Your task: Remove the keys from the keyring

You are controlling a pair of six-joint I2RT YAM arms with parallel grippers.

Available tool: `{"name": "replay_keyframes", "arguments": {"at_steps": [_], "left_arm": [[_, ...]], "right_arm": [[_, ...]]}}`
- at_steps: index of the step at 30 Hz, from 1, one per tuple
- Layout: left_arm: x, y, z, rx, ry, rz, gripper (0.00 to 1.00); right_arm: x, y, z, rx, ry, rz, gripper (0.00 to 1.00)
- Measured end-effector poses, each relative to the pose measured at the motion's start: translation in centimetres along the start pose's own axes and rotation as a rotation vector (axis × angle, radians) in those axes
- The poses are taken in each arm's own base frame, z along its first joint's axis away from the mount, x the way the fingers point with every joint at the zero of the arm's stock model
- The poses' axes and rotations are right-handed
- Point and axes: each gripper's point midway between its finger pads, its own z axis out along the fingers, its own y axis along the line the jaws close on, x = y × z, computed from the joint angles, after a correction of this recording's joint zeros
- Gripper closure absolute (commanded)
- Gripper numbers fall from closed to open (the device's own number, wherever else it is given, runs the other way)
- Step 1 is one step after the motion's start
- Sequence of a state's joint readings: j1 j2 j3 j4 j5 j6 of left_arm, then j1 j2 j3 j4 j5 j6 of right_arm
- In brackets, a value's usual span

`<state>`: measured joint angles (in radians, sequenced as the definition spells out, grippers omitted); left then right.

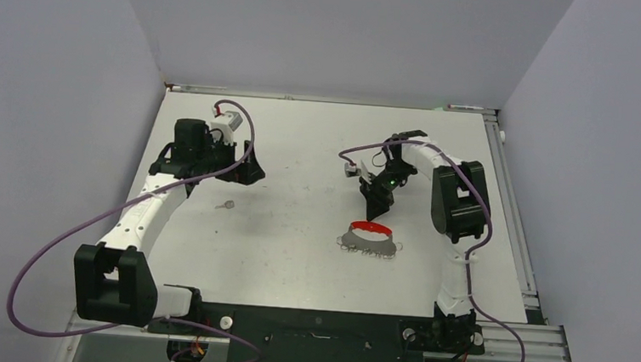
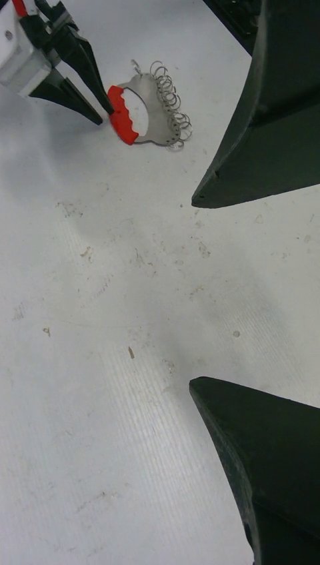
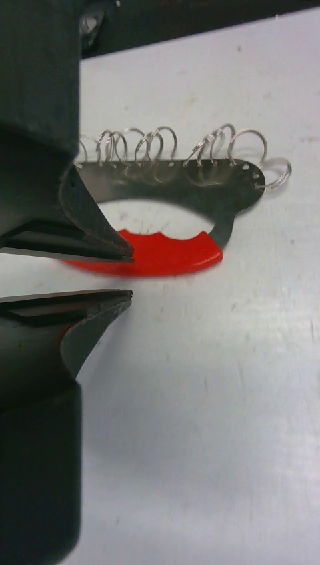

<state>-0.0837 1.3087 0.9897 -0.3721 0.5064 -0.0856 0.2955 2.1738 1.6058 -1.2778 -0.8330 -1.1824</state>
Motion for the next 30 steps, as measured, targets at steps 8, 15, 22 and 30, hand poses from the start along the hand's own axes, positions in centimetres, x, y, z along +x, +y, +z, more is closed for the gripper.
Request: {"name": "replay_keyframes", "arguments": {"at_steps": [8,15,22,30], "left_arm": [[0.9,1.5,-0.5,-0.071,0.070,0.031,0.04],[1.9,4.2,-1.0,-0.119,0.159,0.058,0.04],[0.4,6.9,-0.9,-0.189,0.205,0.121,0.04],[0.0,8.9,-0.5,-0.230,0.245,0.195,0.04]], "right_arm": [[-1.8,-6.3,-2.0,0.229,-0.014,-0.070,0.69],[-3.8,-8.7,-3.5,0.356,-0.088,-0.008,0.26],[-6.6,-7.1,-8.9,0.541,-0.276,0.099,0.06],[-4.8,-3.7,-14.1,0.752,-0.395,0.181,0.08]]}}
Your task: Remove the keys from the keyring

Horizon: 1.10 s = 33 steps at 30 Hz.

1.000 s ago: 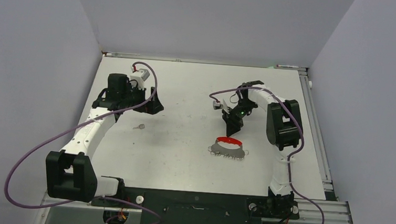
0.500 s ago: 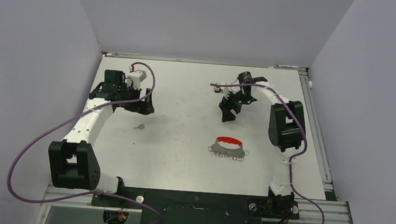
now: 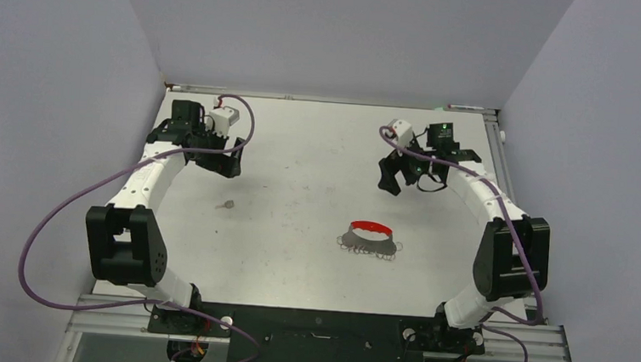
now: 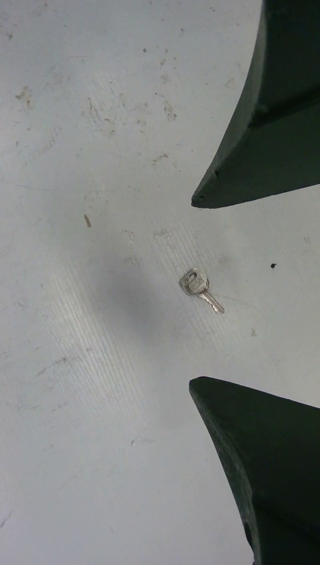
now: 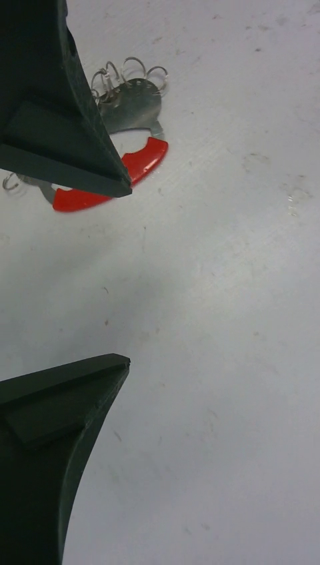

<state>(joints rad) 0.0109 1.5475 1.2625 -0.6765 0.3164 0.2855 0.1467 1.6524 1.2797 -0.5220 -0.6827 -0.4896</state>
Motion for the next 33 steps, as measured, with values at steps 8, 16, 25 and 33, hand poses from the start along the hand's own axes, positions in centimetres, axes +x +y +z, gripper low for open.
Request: {"name": "replay_keyframes", "arguments": {"at_steps": [8,16,25,33], "left_arm": [[2.3,-2.5,1.3,0.063,0.060,0.027,0.04],[2.5,-1.5,0.9,0.058,0.048,-0.006,0.04],[3.1,-0.2,0.3,0.053,0.037,-0.050,0.04],[3.4,0.1,0.3,0.082,0.033,-0.078,0.04]], "right_arm": [[10.3,11.6,3.3,-0.083,0.302,-0.252,0.03],[11.7,12.7,4.9,-0.036,0.367,-0.400,0.09],[10.1,11.5,5.8,-0.088,0.357,-0.352,0.05],[11.2,10.7,5.2,-0.162,0.408,-0.284,0.00]]}}
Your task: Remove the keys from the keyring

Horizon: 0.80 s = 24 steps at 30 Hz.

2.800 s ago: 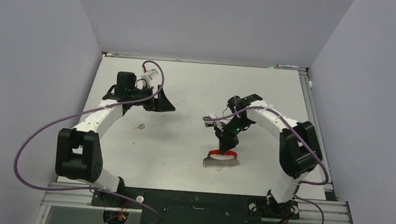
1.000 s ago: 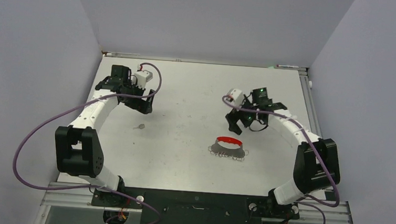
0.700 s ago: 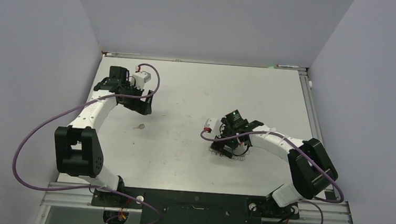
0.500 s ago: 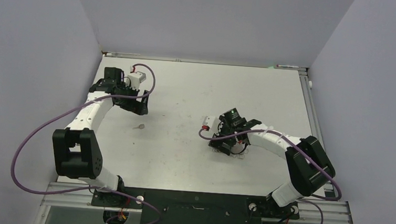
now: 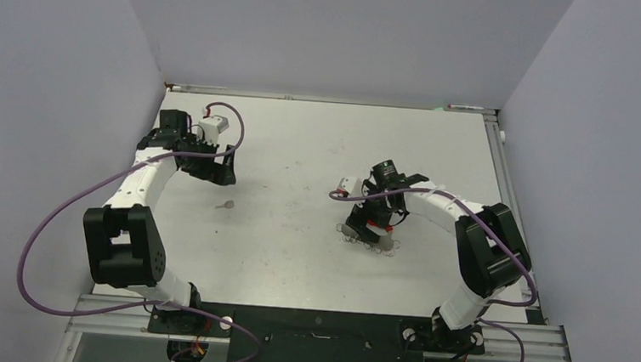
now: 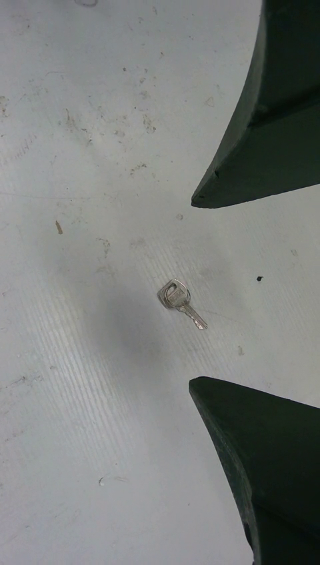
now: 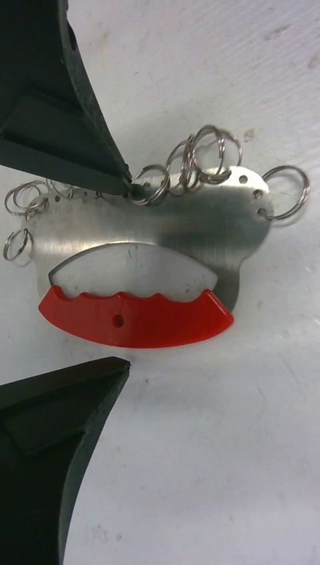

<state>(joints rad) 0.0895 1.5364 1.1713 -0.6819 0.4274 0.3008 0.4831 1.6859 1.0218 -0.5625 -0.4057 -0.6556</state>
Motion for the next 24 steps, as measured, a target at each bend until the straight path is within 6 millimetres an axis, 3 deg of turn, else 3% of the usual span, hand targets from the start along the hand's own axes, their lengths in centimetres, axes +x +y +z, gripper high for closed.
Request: {"name": "replay_keyframes", "arguments": {"at_steps": [4,10,15,24], "left_arm": [[0.0,0.2,-0.1,0.006,-0.007,-0.010,0.04],[0.0,0.1,-0.1,0.027,-0.011,-0.020,0.04],[0.5,0.7,-0.2,0.051,-0.007,-0.059,0.04],[1.3,3.0,-1.5,0.054,-0.004,-0.139,0.04]], "right_arm": [[1.5,1.4,0.3,-0.018,0.029,-0.002,0.04],[0.7,1.8,0.8,-0.014,0.024,-0.039,0.10],[-2.7,2.0,2.4,-0.029,-0.011,-0.107,0.14],[-11.1,0.8,6.1,-0.111,-0.137,-0.271,0.18]]}}
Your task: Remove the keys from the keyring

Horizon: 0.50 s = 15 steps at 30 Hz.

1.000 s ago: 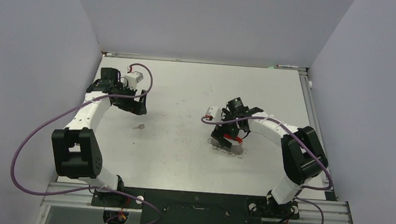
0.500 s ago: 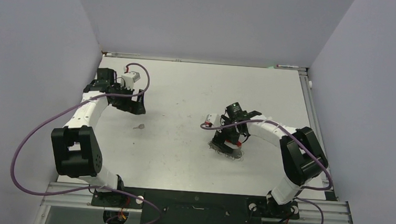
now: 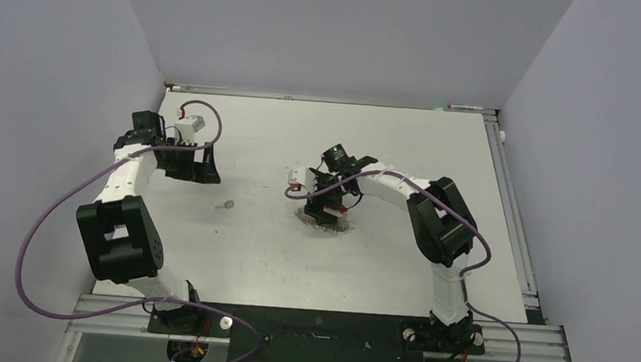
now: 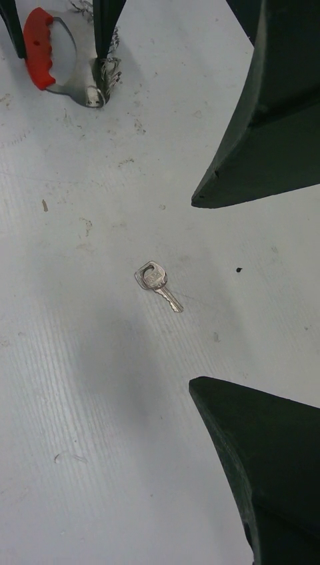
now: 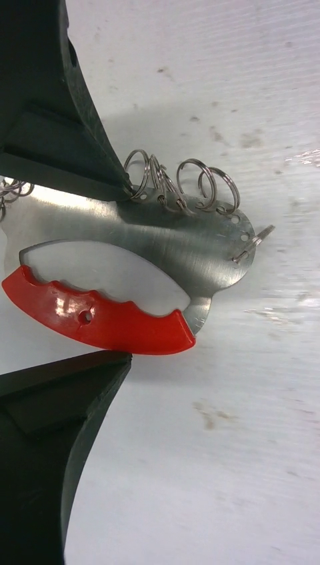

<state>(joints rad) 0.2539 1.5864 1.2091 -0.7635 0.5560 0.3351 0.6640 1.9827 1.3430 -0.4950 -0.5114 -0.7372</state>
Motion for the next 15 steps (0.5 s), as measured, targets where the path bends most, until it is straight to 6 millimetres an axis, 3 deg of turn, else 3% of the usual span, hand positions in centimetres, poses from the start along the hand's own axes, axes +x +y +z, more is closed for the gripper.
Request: {"name": "replay_keyframes", "arguments": {"at_steps": [5,11,13,15], "left_arm": [[0.3,0.3,-0.4,0.000,0.006,-0.005,0.04],[0.0,0.3,-0.6,0.000,0.008,-0.004,0.04],[-0.4,0.4,-0.8,-0.009,0.000,0.000,0.04],[-1.3,0.6,-1.0,-0.024,-0.012,0.011,0.04]], "right_arm": [[-4.3,-1.6,2.1,-0.077,-0.049,-0.182,0.17],[-4.6,-2.6,2.2,-0.099,-0.028,-0.275,0.00],[-4.1,-3.2,1.7,-0.088,-0.023,-0.261,0.08],[-3.4,-4.5,0.7,-0.063,-0.027,-0.215,0.09]]}}
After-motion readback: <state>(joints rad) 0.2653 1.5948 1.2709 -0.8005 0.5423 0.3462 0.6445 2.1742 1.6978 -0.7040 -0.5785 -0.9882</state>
